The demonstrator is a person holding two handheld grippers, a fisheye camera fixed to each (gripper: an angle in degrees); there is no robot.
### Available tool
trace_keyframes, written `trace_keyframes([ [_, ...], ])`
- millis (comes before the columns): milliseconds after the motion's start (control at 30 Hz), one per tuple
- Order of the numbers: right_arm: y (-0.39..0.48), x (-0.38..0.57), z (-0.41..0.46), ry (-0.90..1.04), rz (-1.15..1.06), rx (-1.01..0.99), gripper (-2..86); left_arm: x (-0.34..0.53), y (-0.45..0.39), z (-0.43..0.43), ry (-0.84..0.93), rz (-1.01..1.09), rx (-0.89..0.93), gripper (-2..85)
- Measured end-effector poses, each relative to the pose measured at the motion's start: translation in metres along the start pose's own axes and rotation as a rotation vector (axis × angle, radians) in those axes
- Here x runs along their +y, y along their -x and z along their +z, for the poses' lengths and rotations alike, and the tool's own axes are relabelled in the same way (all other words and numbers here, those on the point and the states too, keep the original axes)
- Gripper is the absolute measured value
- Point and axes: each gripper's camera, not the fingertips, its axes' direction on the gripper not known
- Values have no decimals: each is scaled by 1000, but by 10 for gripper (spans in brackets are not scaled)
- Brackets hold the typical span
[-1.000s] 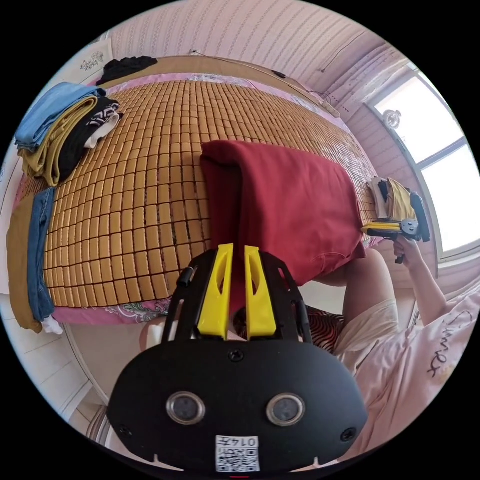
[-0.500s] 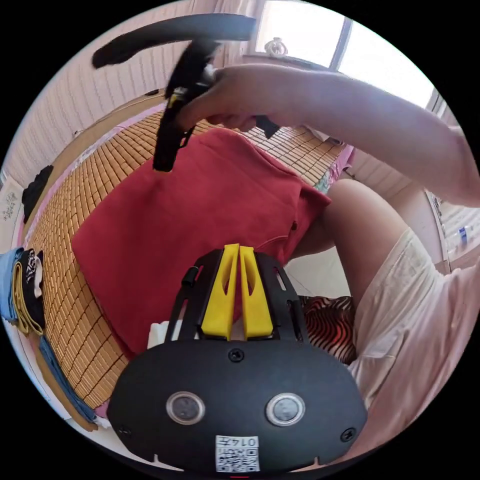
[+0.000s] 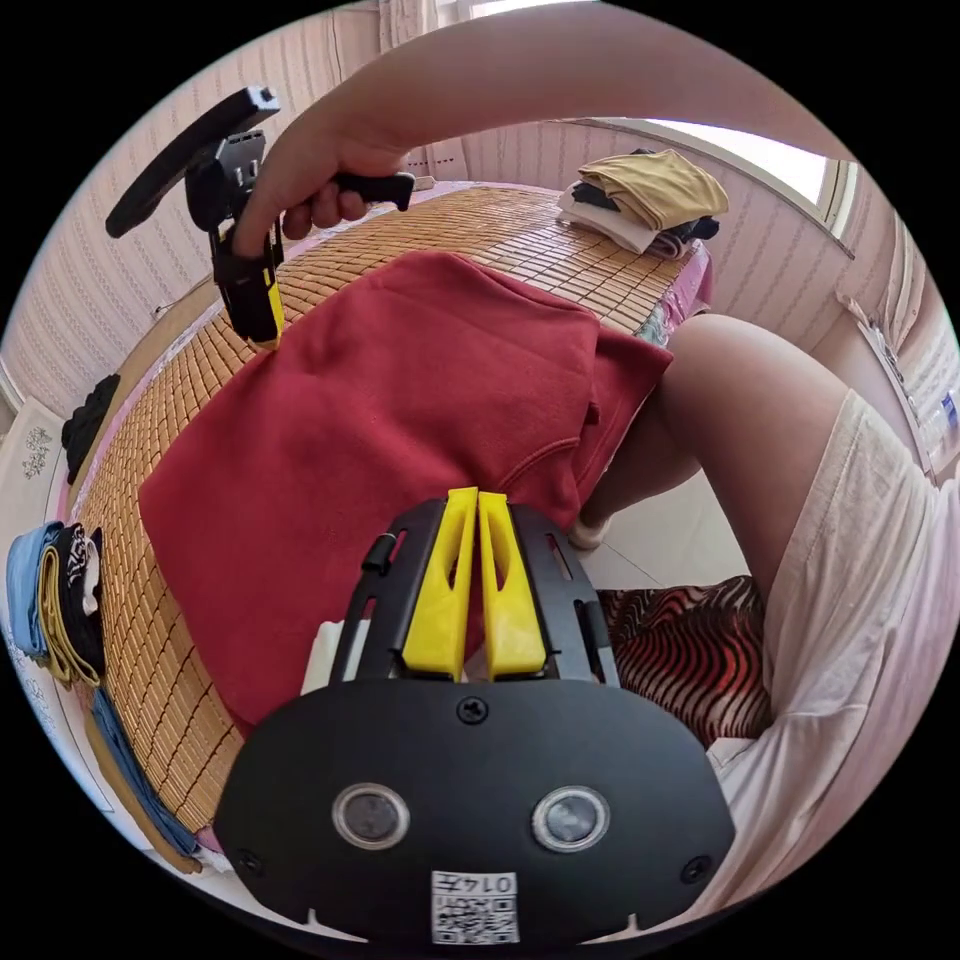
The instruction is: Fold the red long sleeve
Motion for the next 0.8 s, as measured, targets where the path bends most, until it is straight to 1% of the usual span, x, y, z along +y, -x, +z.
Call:
trace_keyframes([
  [33,0,-8,6,21,-4,8,-10,0,0,1,-1,-6,3,-10],
  [100,4,-36,43,137,-22,-9,-9,0,-2,5,-1,-14,19,-10],
  [133,6,-40,47,126,-29,-1,-9,0,-2,5,-2,-13,23,-10],
  [300,13,-81,53,289,-156,11,-9,-2,7,10,3,-78,135,-10],
  [367,17,-86,50,302,-211,31,-10,-3,7,10,6,-49,196,-10],
  [400,17,-88,53,300,-227,29,-10,-2,2,15,39,-10,217,-10],
  [467,9,-92,63,297,-180,-16,-10,0,-7,32,135,29,185,-10],
  [567,-3,-102,68,312,-99,-86,-10,0,-18,30,89,36,137,-10],
  [633,-2,-103,69,310,-115,-77,-10,-5,-18,17,38,31,135,-10],
  [700,-2,-102,69,297,-130,-64,-10,-19,-6,-2,-45,-19,105,-10],
  [800,-5,-102,71,302,-126,-67,-10,-44,28,1,-40,-120,12,-10],
])
